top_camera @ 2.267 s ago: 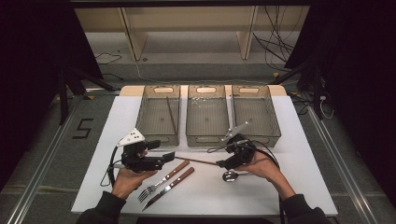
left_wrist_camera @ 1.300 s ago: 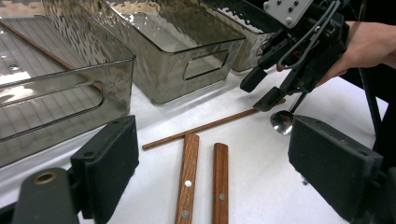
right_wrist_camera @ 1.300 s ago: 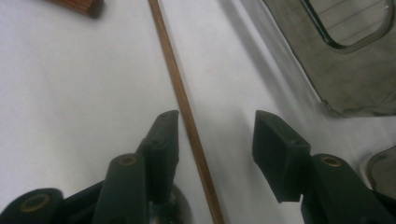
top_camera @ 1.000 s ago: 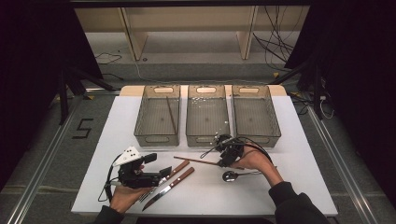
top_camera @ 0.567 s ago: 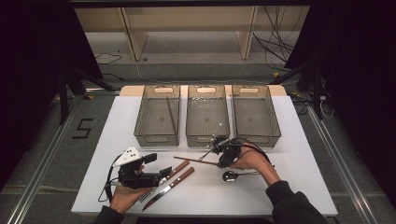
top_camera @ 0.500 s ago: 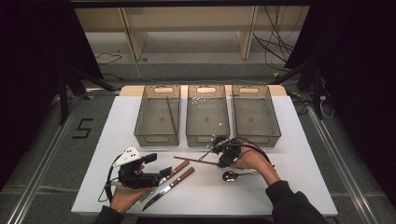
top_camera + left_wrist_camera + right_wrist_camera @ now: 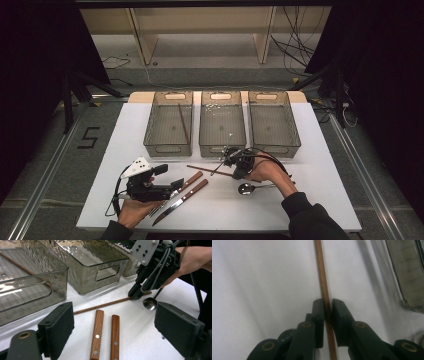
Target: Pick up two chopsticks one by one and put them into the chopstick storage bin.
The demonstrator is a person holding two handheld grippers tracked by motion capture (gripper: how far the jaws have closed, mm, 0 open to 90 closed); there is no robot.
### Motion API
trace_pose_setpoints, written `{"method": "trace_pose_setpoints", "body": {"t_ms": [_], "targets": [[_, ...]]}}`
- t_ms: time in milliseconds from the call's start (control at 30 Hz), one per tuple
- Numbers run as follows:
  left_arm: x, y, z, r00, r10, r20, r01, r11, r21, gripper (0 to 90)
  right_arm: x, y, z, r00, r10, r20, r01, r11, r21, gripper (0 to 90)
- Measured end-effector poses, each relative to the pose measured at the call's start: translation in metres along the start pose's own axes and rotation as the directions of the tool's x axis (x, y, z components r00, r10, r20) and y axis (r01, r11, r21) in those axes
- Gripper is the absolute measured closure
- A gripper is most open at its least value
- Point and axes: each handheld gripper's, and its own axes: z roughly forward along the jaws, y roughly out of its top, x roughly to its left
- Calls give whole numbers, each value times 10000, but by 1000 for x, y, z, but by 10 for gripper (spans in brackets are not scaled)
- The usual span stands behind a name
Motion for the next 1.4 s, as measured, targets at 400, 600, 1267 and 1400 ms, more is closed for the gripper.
{"method": "trace_pose_setpoints", "body": {"t_ms": [400, 600, 1267, 1400], "targets": [[0, 0, 1, 10000, 3, -15, -3, 10000, 49, 159, 2, 3, -1, 9985, -543, 119, 542, 9985, 112, 853], [1, 0, 1, 9999, -61, -106, 62, 9999, 80, 159, 3, -2, -14, 9986, -534, 59, 537, 9964, -656, 854], [-20, 21, 28, 9954, -940, -185, 950, 9932, 676, 180, 40, -22, -50, 9983, 530, 234, -380, 9033, -4274, 853], [-22, 29, 40, 9911, -1328, 0, 1324, 9882, 764, 199, 46, -25, -51, 9969, 761, 214, -573, 8823, -4673, 853]]}}
